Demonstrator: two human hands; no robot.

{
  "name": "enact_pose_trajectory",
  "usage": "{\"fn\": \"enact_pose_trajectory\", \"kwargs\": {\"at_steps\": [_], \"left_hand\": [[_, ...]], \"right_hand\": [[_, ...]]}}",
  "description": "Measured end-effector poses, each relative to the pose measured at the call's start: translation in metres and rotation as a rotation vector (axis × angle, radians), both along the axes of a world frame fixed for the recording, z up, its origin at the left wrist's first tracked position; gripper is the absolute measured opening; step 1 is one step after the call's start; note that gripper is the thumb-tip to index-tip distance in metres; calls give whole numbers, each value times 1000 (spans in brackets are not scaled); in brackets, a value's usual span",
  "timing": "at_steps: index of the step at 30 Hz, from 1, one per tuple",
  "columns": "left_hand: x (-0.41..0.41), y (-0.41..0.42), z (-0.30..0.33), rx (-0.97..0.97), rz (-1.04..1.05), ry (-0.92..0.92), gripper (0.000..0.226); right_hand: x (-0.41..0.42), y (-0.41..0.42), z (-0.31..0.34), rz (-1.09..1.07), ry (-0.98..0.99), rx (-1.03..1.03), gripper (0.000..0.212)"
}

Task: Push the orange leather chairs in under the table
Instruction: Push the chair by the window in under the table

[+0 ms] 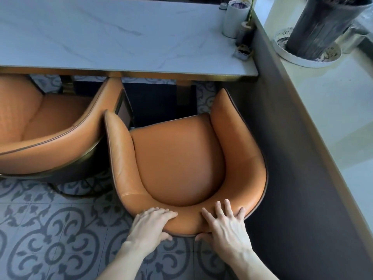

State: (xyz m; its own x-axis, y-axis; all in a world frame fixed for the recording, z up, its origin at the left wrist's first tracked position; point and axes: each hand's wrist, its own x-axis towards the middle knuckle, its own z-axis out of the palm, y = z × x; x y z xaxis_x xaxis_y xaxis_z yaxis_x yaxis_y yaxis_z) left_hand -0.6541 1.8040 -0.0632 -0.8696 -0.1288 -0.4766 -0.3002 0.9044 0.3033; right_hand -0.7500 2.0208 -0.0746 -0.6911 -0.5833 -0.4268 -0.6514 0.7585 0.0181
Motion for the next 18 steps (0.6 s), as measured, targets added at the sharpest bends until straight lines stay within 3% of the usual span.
{"fn": "enact_pose_trajectory", "kwargs": {"at_steps": [18], "left_hand": [[-142,-91,-17,37,57,119,71]], "right_hand": [[-151,-90,9,2,25,-54,84]]}}
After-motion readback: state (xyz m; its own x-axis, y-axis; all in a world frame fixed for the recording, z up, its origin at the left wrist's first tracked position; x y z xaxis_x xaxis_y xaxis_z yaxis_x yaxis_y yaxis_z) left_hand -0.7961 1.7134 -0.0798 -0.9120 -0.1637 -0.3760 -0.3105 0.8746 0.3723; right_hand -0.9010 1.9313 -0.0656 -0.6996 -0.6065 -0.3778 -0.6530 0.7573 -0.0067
